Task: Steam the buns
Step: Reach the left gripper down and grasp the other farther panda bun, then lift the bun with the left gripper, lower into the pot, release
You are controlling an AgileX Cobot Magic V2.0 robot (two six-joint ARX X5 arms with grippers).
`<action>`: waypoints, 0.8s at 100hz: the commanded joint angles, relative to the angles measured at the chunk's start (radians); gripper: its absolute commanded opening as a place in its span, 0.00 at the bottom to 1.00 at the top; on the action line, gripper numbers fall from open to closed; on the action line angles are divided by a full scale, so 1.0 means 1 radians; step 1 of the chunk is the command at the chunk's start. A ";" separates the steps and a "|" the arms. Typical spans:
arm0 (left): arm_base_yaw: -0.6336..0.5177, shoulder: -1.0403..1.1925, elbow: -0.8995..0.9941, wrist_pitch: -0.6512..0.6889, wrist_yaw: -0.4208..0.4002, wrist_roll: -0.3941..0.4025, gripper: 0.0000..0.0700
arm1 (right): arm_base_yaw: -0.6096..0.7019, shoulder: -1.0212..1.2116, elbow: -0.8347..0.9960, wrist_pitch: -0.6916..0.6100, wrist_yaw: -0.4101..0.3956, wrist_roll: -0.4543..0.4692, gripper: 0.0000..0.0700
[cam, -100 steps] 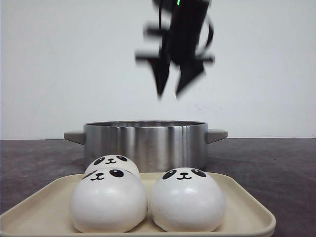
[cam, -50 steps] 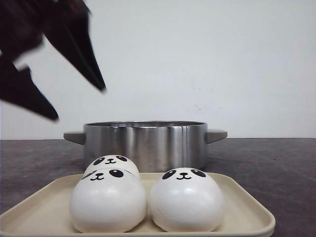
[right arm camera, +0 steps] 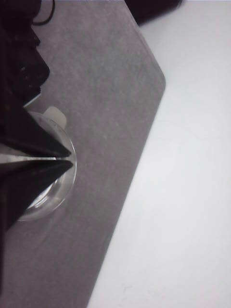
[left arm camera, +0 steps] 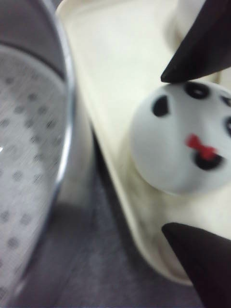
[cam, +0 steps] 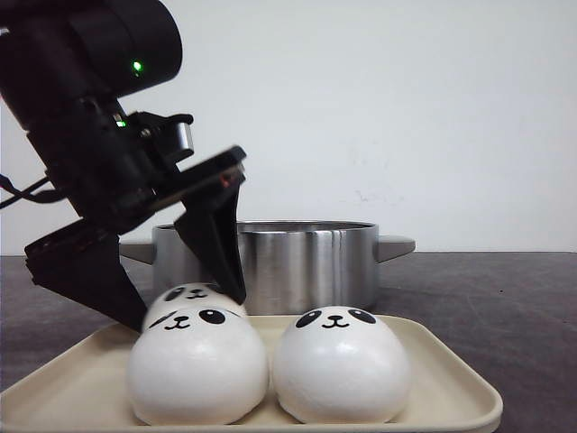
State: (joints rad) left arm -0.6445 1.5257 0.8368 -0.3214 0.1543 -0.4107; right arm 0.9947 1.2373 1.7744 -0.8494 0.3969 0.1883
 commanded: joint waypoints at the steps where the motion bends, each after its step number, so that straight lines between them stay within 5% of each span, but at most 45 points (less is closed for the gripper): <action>1: -0.013 0.034 0.021 0.011 -0.006 -0.003 0.78 | 0.012 0.010 0.024 0.008 0.005 0.022 0.00; 12: -0.018 0.066 0.021 -0.003 -0.008 -0.003 0.68 | 0.012 0.010 0.024 0.008 0.005 0.025 0.00; 30: -0.018 0.075 0.021 -0.030 0.000 -0.002 0.00 | 0.012 0.010 0.024 0.008 0.005 0.037 0.00; 80: -0.024 -0.127 0.140 -0.076 0.007 0.042 0.00 | 0.012 0.013 0.024 0.008 0.004 0.036 0.00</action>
State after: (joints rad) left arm -0.6544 1.4334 0.9398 -0.4072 0.1600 -0.4072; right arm 0.9947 1.2377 1.7744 -0.8494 0.3969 0.2142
